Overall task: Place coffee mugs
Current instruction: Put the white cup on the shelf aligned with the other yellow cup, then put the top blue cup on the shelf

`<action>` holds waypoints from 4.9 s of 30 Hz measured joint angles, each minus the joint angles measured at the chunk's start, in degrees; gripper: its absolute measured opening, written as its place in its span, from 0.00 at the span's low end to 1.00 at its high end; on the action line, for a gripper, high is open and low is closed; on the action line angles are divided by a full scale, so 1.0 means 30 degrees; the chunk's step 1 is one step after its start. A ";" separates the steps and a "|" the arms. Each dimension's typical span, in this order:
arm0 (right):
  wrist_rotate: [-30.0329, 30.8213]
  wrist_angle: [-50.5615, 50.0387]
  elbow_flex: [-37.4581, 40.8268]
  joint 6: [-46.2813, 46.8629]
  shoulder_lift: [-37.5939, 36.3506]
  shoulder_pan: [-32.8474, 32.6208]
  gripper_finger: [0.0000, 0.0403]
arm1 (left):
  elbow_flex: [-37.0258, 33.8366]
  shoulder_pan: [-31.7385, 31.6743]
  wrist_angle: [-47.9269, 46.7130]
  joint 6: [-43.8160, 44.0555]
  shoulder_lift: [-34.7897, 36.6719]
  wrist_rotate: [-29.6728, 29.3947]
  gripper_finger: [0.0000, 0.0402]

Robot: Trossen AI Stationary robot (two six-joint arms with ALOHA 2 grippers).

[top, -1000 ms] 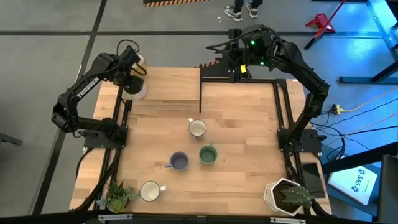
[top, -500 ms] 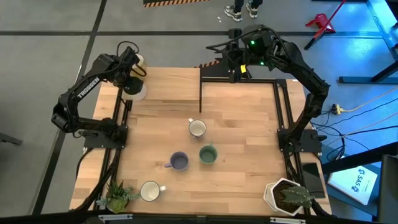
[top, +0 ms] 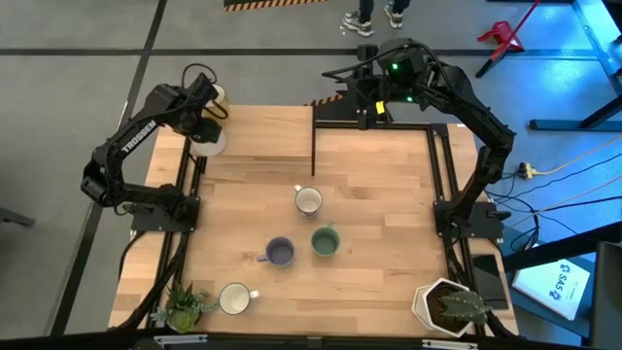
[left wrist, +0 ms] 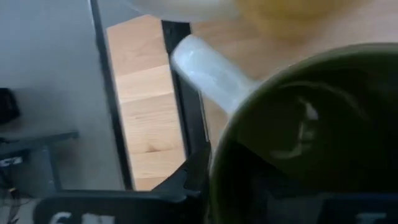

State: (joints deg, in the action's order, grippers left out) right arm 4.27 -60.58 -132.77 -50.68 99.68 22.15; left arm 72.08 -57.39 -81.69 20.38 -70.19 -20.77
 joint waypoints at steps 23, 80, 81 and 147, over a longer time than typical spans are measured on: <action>0.0000 -0.0015 0.0000 0.0007 0.0000 0.0000 0.21 | 0.0005 0.0007 0.0430 -0.0009 0.0506 -0.0716 0.30; -0.3427 -0.6966 0.7125 0.4386 -0.0022 -0.0022 0.21 | 0.0056 0.6273 1.0850 0.0471 0.9177 1.6202 0.34; -0.3432 -0.6928 0.7125 0.4386 -0.0022 -0.0022 0.21 | 0.0048 0.6920 1.1514 0.0532 0.8796 1.6175 0.34; 0.1770 -0.8276 0.7118 0.5152 -0.5107 0.0000 0.21 | -0.0068 1.8235 1.4199 0.6387 -0.8792 0.3537 0.01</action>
State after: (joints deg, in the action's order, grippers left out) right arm 9.58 -85.41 -111.42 -35.22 84.36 22.15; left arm 71.88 -2.68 -39.10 39.54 -96.56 -10.15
